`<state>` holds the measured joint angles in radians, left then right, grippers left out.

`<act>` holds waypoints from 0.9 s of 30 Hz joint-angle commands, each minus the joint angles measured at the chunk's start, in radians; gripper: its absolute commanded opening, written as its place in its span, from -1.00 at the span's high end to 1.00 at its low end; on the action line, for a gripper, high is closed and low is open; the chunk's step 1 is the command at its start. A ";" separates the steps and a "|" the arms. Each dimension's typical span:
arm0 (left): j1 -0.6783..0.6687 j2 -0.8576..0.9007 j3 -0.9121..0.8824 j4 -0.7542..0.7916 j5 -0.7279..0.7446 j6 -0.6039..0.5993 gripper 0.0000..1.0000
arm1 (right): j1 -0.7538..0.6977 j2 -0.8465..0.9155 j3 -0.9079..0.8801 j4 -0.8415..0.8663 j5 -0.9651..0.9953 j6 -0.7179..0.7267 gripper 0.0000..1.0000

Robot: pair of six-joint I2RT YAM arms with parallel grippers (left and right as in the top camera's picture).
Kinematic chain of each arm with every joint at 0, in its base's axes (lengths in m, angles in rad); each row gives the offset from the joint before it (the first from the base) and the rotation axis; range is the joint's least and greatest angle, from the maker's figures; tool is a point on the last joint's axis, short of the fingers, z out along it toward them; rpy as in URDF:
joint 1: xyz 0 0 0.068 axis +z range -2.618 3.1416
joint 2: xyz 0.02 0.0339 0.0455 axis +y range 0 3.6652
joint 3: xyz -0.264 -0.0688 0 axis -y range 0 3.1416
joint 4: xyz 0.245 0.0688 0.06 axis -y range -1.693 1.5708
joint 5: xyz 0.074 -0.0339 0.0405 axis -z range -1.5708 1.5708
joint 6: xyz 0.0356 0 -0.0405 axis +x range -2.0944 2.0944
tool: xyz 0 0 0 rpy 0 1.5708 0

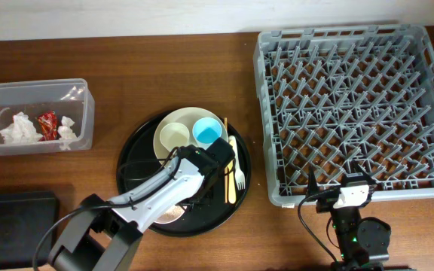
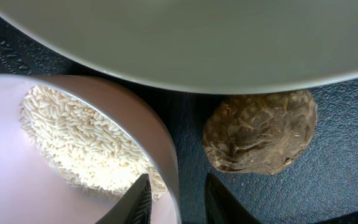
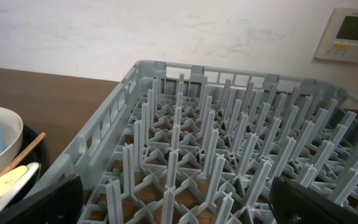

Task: Sort waste into correct bins and load items into the dishwasher rack
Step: 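Reach the left gripper to the pink rice bowl and grip its rim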

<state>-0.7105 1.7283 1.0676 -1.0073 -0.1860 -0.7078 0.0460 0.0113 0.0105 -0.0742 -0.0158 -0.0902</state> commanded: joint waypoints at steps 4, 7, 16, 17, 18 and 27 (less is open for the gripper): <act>-0.002 0.011 -0.008 0.003 -0.018 -0.007 0.54 | 0.006 -0.006 -0.005 -0.005 0.002 -0.007 -0.97; -0.002 0.011 -0.053 0.043 -0.017 -0.007 0.56 | 0.006 -0.006 -0.005 -0.005 0.002 -0.007 -0.97; -0.002 0.011 -0.023 -0.004 -0.069 -0.006 0.71 | 0.006 -0.006 -0.005 -0.005 0.002 -0.007 -0.97; -0.002 0.011 -0.004 -0.027 -0.077 -0.006 0.71 | 0.006 -0.006 -0.005 -0.005 0.002 -0.007 -0.97; -0.002 0.011 0.005 -0.031 -0.074 -0.006 0.71 | 0.006 -0.006 -0.005 -0.005 0.002 -0.007 -0.97; -0.002 0.011 0.008 -0.029 -0.064 -0.006 0.80 | 0.006 -0.006 -0.005 -0.005 0.002 -0.007 -0.97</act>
<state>-0.7113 1.7325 1.0584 -1.0321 -0.2367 -0.7082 0.0460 0.0113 0.0105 -0.0742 -0.0154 -0.0902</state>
